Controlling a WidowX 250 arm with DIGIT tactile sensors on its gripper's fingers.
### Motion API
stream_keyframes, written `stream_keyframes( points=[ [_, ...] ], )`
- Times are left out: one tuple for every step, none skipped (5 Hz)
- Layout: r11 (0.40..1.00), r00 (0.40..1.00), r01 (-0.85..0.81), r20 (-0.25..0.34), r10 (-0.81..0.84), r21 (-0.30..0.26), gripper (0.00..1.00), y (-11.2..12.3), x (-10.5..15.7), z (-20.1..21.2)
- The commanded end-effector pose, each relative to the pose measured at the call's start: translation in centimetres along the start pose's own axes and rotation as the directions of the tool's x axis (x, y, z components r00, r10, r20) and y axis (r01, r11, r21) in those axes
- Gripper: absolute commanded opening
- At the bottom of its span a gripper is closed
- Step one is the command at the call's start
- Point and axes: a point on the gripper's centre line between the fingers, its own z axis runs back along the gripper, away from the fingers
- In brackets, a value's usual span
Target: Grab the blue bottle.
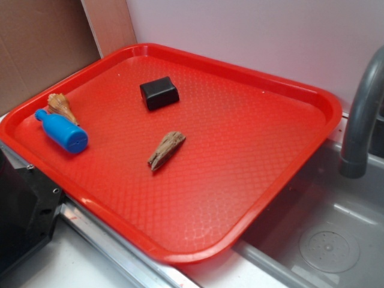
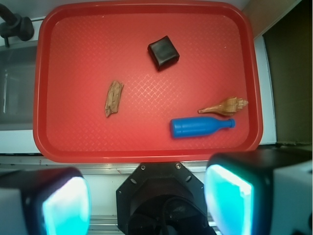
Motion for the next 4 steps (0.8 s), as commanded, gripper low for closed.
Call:
stream_keyframes(
  points=[
    [1.000,1.000,0.000,0.000,0.000,0.000,1.00,0.0,0.0,0.0],
    [0.970,0.970,-0.244,-0.016,0.244,0.024,1.00,3.7,-0.8,-3.1],
    [0.900,0.900,-0.435,-0.002,0.435,0.017,1.00,5.9,-2.0,-5.3],
    [0.780,0.781,-0.624,0.006,0.624,0.048,1.00,7.9,-2.3,-9.4]
  ],
)
